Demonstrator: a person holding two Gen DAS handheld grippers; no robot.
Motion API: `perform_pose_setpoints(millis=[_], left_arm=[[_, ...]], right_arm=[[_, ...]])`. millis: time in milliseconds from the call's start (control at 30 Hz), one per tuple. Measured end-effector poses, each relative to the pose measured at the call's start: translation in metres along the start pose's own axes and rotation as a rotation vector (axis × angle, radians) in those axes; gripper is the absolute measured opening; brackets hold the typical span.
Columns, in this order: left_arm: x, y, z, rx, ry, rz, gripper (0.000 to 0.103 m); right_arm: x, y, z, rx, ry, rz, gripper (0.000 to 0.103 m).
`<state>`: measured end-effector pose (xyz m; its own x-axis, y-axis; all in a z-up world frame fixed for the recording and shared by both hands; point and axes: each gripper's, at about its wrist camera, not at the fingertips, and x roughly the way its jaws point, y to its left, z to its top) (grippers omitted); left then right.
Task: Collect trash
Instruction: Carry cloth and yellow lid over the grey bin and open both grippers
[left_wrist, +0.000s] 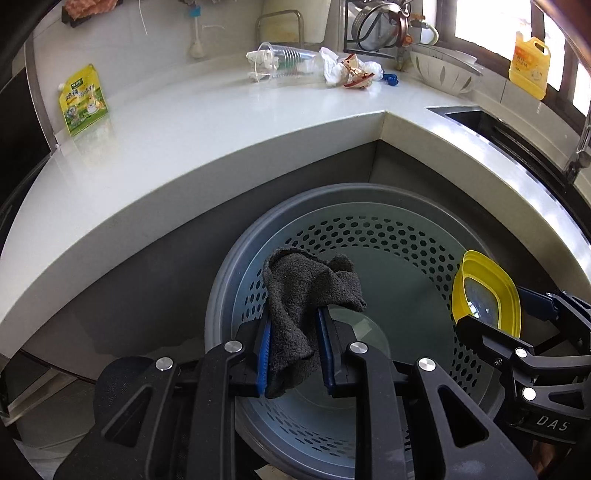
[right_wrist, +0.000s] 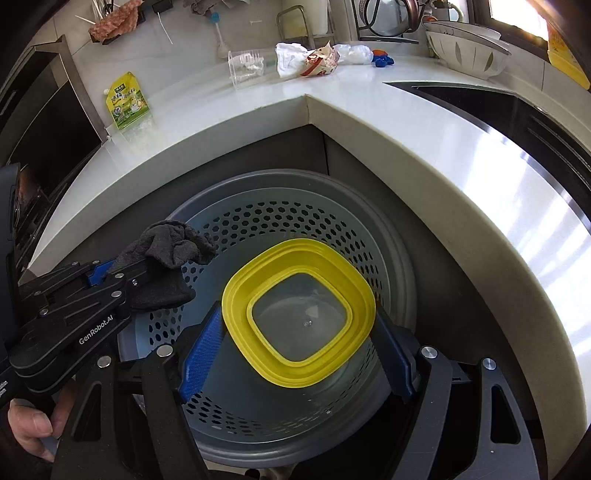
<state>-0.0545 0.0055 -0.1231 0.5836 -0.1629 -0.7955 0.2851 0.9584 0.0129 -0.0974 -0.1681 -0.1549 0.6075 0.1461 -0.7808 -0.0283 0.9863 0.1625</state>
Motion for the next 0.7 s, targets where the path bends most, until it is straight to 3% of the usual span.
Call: perform_pose_setpoints(millis=[400, 633, 700], left_arm=[[0.012, -0.001, -0.004, 0.0, 0.046, -0.005, 0.025], [0.009, 0.001, -0.004, -0.011, 0.043, -0.001, 0.035], [0.008, 0.002, -0.003, -0.012, 0.037, 0.01, 0.043]], right_arm=[[0.004, 0.001, -0.003, -0.003, 0.009, -0.002, 0.074], [0.004, 0.001, -0.001, -0.009, 0.011, -0.012, 0.075], [0.005, 0.0, 0.0, -0.007, 0.011, -0.013, 0.076]])
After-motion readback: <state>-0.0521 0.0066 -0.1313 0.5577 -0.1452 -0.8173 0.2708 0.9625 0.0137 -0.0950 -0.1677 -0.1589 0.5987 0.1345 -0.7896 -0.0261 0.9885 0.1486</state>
